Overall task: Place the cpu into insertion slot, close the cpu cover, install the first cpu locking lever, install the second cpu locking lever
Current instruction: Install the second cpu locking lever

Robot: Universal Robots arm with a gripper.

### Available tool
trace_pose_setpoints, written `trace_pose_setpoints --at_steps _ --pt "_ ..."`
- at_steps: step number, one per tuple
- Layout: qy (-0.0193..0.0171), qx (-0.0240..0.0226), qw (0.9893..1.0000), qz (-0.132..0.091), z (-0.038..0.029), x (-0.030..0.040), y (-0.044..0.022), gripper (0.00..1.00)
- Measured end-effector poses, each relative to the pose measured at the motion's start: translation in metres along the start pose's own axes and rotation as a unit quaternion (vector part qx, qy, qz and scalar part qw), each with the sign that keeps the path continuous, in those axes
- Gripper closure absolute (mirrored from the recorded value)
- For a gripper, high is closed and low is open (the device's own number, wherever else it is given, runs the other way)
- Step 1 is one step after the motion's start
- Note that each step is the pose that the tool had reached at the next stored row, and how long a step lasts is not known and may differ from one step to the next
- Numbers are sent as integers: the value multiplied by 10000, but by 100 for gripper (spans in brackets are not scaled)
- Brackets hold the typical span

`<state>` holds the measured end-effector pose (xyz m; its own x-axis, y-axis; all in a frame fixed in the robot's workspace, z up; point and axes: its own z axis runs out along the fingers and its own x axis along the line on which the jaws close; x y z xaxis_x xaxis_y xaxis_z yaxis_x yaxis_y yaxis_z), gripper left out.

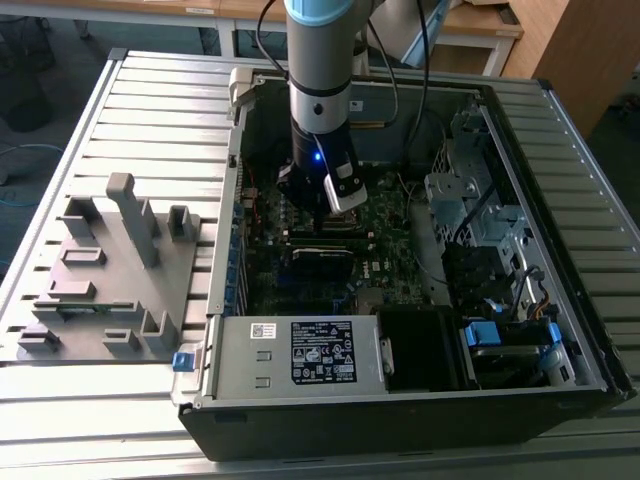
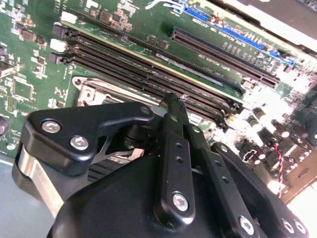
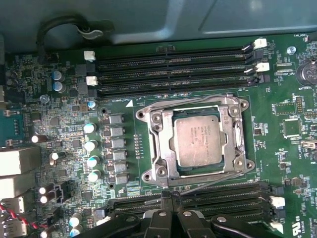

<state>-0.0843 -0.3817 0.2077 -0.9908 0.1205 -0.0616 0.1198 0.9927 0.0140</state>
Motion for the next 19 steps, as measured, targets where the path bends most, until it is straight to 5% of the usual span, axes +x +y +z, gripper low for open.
trace_pose_setpoints --at_steps 13,19 --pt "11 -2 10000 -1 4 45 2 90" --pt "54 -37 10000 2 8 48 13 90"
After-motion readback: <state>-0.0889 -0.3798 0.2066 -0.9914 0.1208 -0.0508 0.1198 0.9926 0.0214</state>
